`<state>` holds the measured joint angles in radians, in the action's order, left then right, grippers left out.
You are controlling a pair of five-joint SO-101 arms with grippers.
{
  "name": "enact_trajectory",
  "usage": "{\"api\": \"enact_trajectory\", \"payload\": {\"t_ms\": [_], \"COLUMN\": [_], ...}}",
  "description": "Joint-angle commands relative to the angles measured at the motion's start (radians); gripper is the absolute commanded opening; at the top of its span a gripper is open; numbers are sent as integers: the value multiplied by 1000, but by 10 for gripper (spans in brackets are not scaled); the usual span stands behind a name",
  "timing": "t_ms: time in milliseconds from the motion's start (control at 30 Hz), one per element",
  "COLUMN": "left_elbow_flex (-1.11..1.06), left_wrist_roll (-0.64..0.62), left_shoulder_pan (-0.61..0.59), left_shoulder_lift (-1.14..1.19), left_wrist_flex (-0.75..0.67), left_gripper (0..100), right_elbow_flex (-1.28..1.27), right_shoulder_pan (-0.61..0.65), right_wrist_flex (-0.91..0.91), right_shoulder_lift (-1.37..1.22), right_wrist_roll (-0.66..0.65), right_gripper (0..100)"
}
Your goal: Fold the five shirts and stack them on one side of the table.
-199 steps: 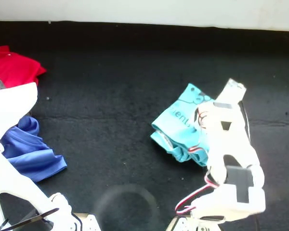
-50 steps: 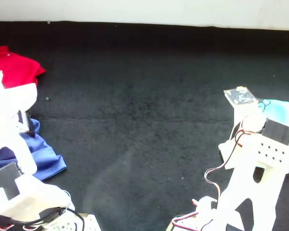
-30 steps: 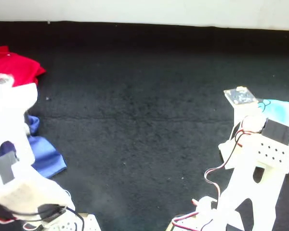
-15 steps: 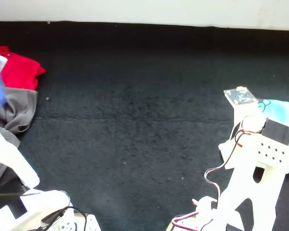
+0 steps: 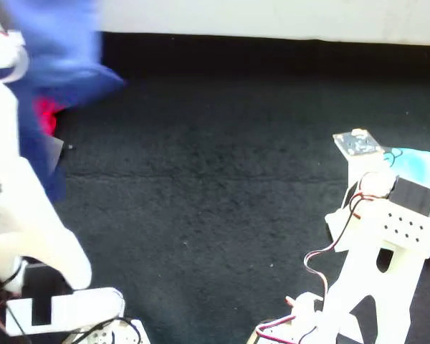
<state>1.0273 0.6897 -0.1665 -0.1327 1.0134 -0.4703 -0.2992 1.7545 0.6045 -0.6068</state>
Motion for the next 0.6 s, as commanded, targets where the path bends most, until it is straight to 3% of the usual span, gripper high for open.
{"api": "enact_trajectory", "payload": {"t_ms": [0, 100, 233, 500, 567], "left_elbow_flex": [30, 27, -39, -200, -323], "left_wrist_roll": [115, 155, 153, 153, 124], "left_shoulder_pan": [234, 331, 346, 209, 136], "left_shoulder_lift": [-25, -24, -33, -30, -38], "left_wrist_flex": [-31, -20, 103, 736, 773], "left_gripper": [7, 7, 7, 7, 7], "right_elbow_flex": [-44, -97, -113, -110, -110], "right_shoulder_pan": [2, 2, 2, 8, 8], "right_wrist_flex": [10, 10, 8, 5, 5], "right_shoulder_lift": [21, 21, 21, 21, 21], "right_wrist_roll": [14, 14, 14, 14, 14], "right_gripper": [6, 6, 6, 6, 6]}}
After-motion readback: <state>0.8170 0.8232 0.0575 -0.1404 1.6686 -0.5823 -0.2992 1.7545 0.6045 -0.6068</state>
